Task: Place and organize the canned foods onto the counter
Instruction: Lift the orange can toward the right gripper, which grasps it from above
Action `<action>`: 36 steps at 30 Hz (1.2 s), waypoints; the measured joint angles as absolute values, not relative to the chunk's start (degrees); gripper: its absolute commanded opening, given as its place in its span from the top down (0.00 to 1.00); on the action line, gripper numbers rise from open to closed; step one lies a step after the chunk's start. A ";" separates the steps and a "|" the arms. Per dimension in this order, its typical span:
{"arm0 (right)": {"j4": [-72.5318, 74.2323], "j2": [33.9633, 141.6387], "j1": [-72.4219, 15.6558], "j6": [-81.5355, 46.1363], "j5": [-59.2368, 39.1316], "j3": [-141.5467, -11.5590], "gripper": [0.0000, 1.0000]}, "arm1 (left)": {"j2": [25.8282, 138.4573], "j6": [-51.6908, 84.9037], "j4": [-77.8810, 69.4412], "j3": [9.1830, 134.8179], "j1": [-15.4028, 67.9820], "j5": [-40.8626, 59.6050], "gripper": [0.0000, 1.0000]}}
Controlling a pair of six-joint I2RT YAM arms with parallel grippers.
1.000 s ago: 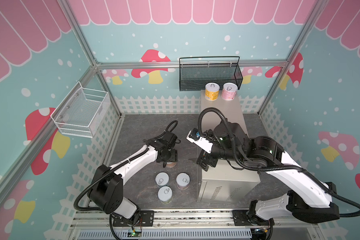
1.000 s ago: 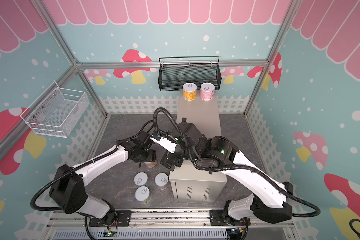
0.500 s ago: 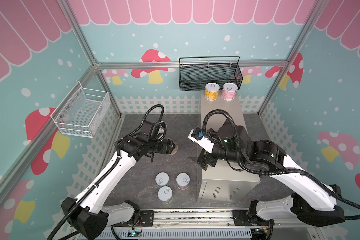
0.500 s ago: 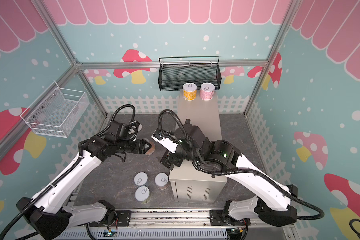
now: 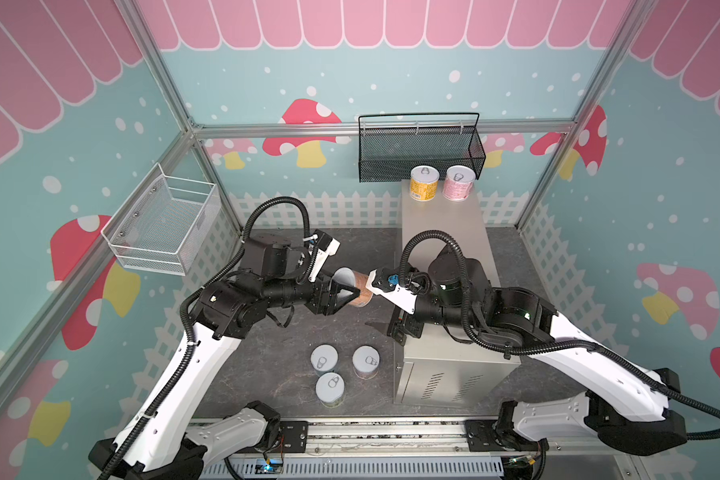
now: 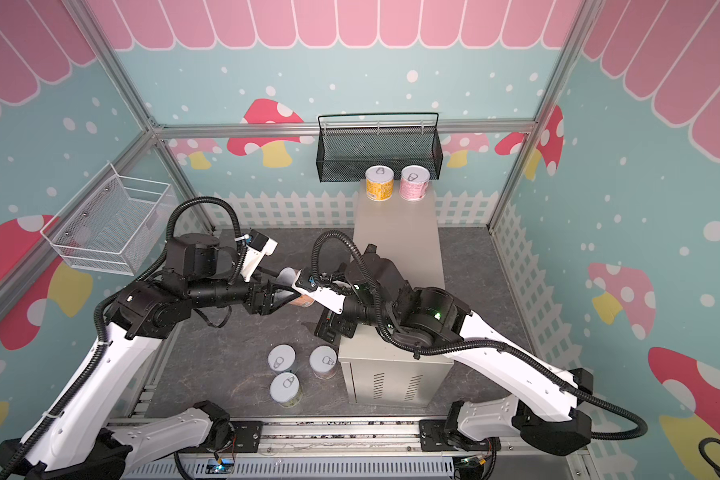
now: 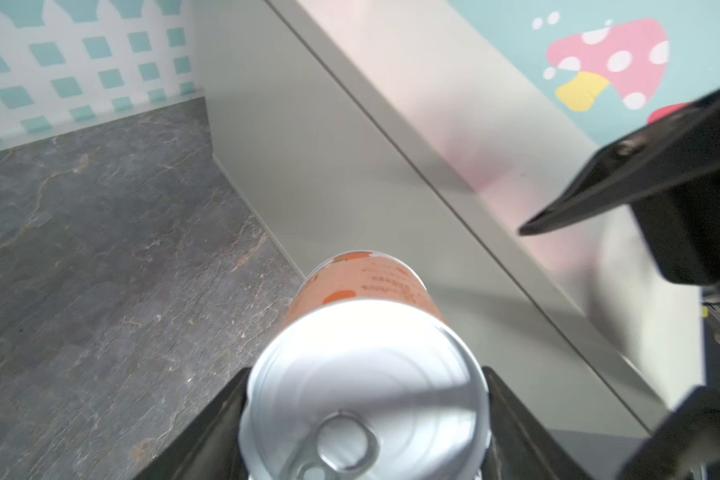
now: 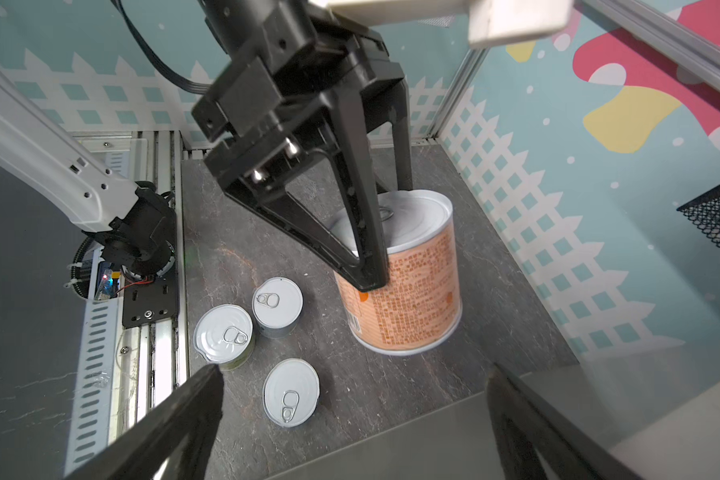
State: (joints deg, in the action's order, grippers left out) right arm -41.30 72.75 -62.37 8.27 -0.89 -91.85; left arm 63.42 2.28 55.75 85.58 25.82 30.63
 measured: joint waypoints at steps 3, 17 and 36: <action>-39.57 72.75 -62.41 8.99 -1.39 -91.79 0.01 | 63.16 1.41 56.86 88.12 25.67 32.93 1.00; -35.40 73.19 -62.43 10.61 1.32 -91.64 0.00 | 62.22 -0.93 59.86 89.84 25.56 36.58 1.00; -33.28 80.38 -62.72 13.08 0.49 -93.76 0.08 | 60.25 -1.96 60.01 89.82 25.50 36.69 1.00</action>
